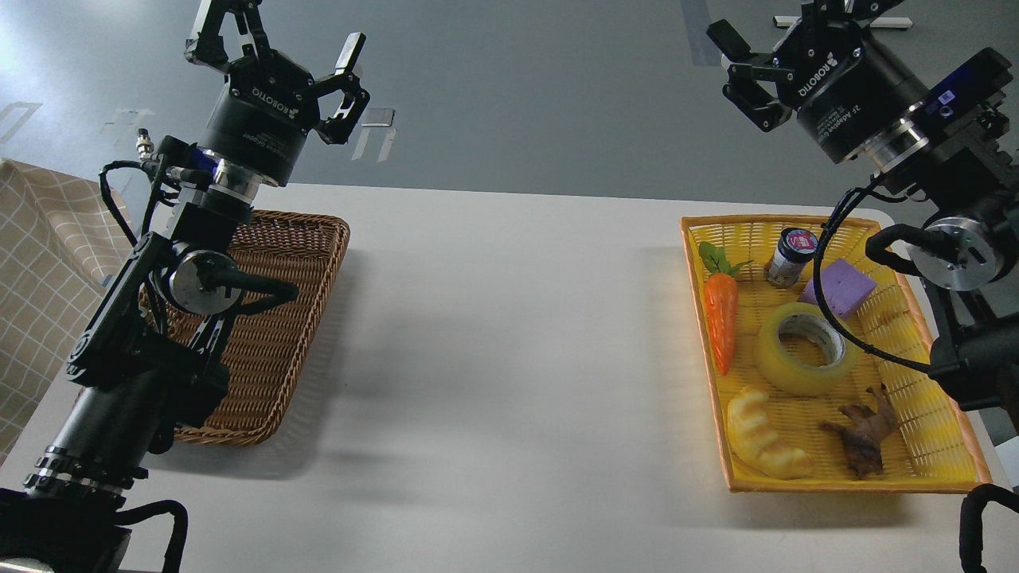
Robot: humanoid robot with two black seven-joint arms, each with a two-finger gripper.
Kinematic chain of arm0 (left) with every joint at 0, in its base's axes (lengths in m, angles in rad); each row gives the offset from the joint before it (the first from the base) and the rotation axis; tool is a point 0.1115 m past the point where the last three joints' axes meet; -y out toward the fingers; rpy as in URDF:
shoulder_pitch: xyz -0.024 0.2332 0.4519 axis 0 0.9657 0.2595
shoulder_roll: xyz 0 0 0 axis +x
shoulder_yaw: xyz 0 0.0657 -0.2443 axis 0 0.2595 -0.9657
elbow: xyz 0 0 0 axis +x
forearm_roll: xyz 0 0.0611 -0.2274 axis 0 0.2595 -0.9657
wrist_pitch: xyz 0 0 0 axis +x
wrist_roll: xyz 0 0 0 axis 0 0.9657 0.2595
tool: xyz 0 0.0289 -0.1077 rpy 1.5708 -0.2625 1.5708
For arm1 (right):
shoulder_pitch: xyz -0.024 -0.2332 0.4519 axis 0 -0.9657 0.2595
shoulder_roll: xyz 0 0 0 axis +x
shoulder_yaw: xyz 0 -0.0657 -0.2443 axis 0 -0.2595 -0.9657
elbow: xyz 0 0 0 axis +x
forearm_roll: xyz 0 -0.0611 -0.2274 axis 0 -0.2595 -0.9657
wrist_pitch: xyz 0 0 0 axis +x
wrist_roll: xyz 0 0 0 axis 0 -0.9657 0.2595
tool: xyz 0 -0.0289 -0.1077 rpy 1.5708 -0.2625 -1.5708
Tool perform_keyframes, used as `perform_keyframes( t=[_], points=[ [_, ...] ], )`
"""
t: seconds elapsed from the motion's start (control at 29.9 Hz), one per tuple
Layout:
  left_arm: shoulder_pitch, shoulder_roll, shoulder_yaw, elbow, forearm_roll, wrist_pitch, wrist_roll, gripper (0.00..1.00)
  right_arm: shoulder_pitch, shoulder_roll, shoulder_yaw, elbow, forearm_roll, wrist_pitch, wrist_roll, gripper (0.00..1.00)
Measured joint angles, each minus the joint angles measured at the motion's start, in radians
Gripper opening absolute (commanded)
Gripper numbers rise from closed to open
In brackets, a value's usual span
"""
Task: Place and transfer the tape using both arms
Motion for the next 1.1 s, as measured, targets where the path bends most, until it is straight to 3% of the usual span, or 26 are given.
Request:
perform_keyframes(
  t=[0.23,0.57,0.87,0.94,1.1],
  points=[
    [0.003,-0.006,0.003,0.0,0.003,-0.001,0.0,0.98,-0.024,-0.089,-0.009,0.066,-0.198,-0.003,0.007,1.0],
    [0.022,-0.008,0.003,0.0,0.009,0.004,0.0,0.98,-0.1,-0.266,-0.049,0.098,-0.281,-0.003,-0.006,1.0],
    [0.03,-0.01,0.003,0.0,0.008,0.006,-0.007,0.98,-0.14,-0.362,0.084,0.114,-0.279,0.021,0.007,1.0],
    [0.034,-0.011,0.003,0.0,0.008,0.006,-0.01,0.98,-0.153,-0.436,0.094,0.114,-0.279,0.048,0.018,1.0],
    [0.044,-0.012,0.003,0.0,0.011,0.006,-0.011,0.98,-0.197,-0.542,0.096,0.105,-0.337,0.063,0.113,1.0]
  ],
)
